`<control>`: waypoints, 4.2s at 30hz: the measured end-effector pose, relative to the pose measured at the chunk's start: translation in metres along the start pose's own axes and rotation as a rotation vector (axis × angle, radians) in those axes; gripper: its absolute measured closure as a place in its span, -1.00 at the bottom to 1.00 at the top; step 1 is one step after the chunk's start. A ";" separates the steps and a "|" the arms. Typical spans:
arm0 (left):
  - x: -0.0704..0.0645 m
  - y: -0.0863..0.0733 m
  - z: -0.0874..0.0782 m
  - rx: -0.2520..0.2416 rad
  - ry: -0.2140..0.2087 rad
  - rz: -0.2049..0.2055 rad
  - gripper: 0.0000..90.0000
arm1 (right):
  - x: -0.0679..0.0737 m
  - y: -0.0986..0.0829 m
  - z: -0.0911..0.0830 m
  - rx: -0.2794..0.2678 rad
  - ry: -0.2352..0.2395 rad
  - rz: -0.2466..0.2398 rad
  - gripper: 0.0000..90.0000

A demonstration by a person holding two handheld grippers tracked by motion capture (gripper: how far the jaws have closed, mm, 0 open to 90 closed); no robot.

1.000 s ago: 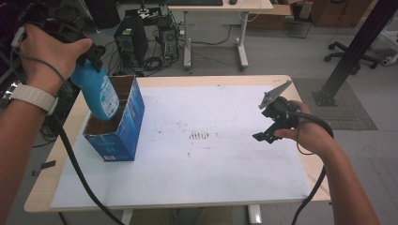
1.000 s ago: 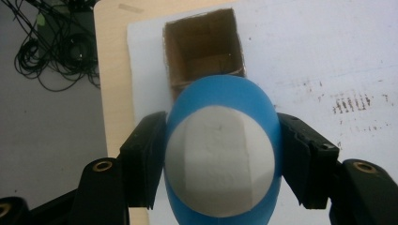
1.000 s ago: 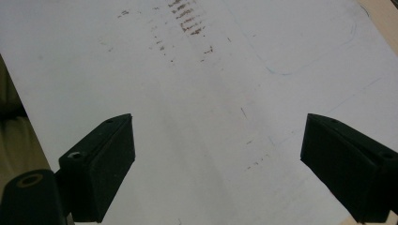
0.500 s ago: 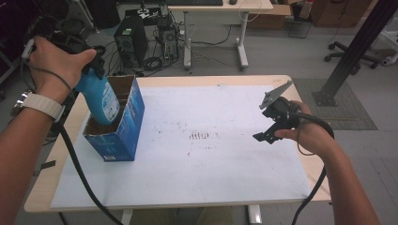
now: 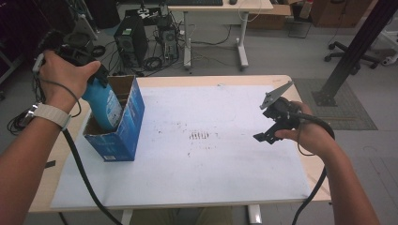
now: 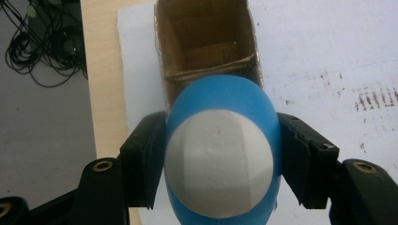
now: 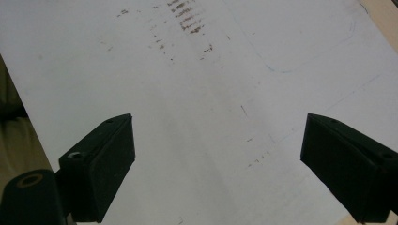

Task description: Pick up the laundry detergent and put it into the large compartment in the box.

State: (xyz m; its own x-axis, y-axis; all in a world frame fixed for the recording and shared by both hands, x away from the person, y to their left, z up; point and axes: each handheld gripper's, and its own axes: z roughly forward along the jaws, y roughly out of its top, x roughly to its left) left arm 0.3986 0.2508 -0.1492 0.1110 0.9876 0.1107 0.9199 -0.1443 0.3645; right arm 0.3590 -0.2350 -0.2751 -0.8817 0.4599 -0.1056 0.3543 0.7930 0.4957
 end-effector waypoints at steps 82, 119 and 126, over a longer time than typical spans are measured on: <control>-0.013 -0.032 0.103 0.028 0.033 0.051 -0.16 | 0.001 -0.006 0.004 0.012 0.004 0.019 -0.77; -0.004 -0.034 0.110 0.033 -0.013 0.045 -0.24 | 0.002 -0.007 0.008 0.023 0.009 0.022 -0.77; -0.001 -0.034 0.111 0.031 -0.029 0.042 -0.27 | 0.003 -0.007 0.010 0.024 0.014 0.020 -0.77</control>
State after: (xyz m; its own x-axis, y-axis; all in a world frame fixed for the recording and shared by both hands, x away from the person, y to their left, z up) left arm 0.4086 0.2611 -0.2642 0.1607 0.9821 0.0982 0.9253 -0.1845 0.3312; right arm 0.3576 -0.2350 -0.2873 -0.8785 0.4704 -0.0841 0.3789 0.7930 0.4770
